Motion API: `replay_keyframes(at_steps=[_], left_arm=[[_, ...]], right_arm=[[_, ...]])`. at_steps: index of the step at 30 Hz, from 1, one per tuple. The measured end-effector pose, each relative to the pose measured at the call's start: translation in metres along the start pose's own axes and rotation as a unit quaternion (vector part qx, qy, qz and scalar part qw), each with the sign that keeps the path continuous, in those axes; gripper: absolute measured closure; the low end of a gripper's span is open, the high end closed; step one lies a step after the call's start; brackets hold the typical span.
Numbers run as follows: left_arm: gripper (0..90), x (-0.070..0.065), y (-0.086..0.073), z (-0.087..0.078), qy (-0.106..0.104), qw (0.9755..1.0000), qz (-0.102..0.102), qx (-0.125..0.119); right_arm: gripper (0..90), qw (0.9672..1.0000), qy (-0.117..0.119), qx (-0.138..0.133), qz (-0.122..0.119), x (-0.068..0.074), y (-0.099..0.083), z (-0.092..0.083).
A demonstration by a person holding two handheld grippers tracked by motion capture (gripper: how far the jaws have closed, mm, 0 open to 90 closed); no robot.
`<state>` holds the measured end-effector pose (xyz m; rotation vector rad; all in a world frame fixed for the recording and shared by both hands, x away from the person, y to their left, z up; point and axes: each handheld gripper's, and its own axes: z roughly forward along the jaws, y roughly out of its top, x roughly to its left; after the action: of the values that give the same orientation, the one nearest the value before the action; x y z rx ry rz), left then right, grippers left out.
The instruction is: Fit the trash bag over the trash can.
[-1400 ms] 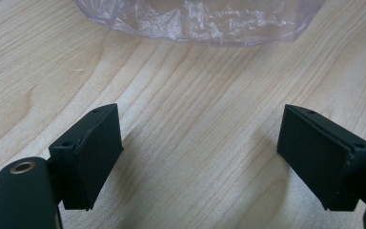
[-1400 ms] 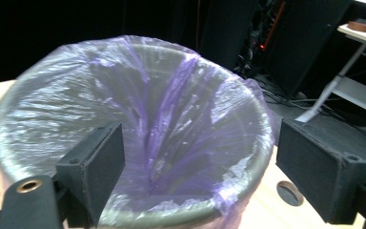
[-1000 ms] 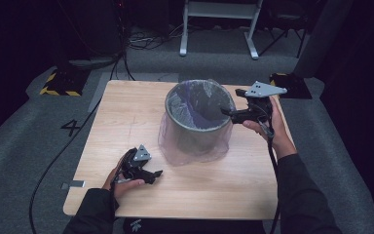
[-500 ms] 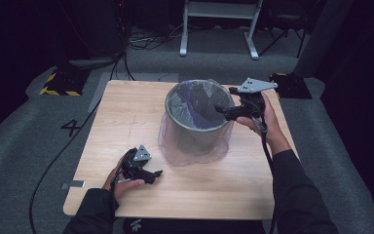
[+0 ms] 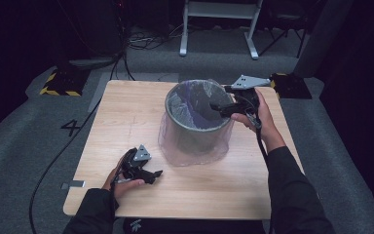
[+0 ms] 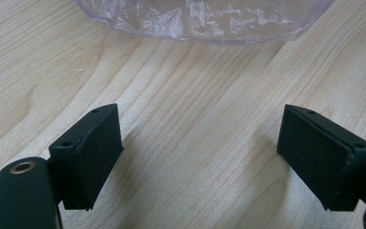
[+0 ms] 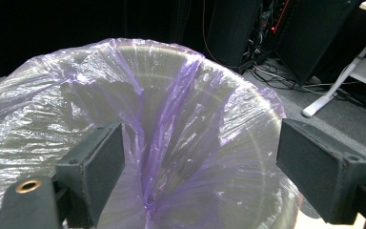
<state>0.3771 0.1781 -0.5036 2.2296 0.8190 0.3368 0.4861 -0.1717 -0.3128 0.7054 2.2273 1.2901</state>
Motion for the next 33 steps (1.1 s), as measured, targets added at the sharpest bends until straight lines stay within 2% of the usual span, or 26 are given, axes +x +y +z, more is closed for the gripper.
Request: replay_keyframes(at_steps=[17,33], left_arm=[[14.7,0.0,0.0,0.0,0.0,1.0,0.0,0.0],[14.7,0.0,0.0,0.0,0.0,1.0,-0.001,0.001]], right_arm=[[16.4,0.9995,0.01,0.027,-0.015,0.007,0.008,0.02],[16.5,0.9971,0.027,0.066,-0.024,0.01,0.003,0.036]])
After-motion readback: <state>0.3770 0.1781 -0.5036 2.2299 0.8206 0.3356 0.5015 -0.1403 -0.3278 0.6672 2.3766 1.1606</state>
